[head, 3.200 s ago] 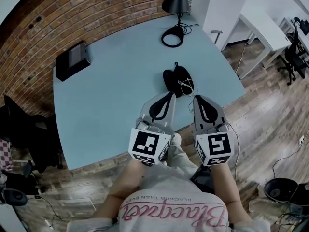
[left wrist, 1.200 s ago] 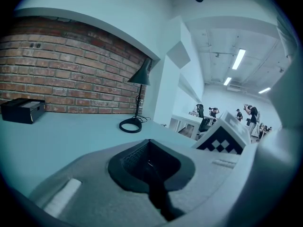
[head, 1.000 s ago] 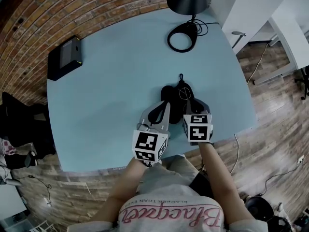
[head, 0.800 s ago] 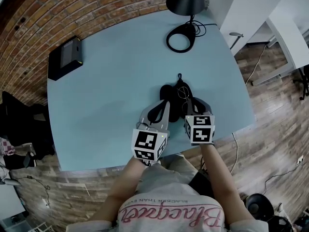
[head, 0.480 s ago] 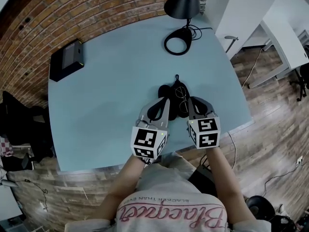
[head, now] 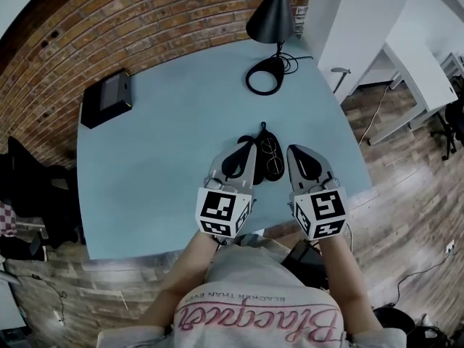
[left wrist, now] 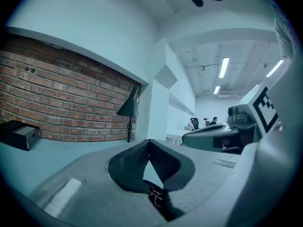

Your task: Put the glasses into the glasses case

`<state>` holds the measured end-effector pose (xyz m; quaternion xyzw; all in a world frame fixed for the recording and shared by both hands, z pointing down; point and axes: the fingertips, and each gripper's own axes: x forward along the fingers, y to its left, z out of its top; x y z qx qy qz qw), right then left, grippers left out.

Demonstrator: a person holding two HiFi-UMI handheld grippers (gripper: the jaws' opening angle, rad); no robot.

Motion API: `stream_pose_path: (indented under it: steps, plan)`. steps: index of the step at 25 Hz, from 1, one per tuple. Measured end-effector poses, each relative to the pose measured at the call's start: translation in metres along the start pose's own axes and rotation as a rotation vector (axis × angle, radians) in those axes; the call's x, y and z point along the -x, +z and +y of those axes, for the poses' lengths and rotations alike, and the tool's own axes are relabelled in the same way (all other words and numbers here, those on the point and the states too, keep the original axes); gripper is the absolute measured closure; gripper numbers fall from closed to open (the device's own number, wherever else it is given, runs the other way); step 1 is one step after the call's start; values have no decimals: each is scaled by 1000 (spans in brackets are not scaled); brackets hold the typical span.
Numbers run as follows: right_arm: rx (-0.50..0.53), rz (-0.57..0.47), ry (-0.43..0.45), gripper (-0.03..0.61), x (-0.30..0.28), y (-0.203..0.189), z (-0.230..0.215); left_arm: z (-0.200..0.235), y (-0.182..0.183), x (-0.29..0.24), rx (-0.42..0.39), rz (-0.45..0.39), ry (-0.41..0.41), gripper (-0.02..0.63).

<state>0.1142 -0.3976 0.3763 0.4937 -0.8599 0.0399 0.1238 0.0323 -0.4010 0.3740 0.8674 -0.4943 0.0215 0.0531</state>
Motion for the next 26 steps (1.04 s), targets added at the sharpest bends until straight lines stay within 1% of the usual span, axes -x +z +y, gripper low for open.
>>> stream_pose_path:
  steps: [7, 13, 19, 26]
  plan:
    - [15, -104, -20, 572, 20, 38, 1, -7, 30, 4, -35, -75, -9, 609]
    - [6, -166, -39, 571, 29, 56, 1, -15, 56, 7, -93, -139, -27, 609]
    - [25, -188, -38, 572, 26, 61, 2, -19, 65, 5, -145, -174, -39, 609]
    - [27, -182, -21, 571, 20, 63, 5, -16, 68, 2, -144, -182, -44, 609]
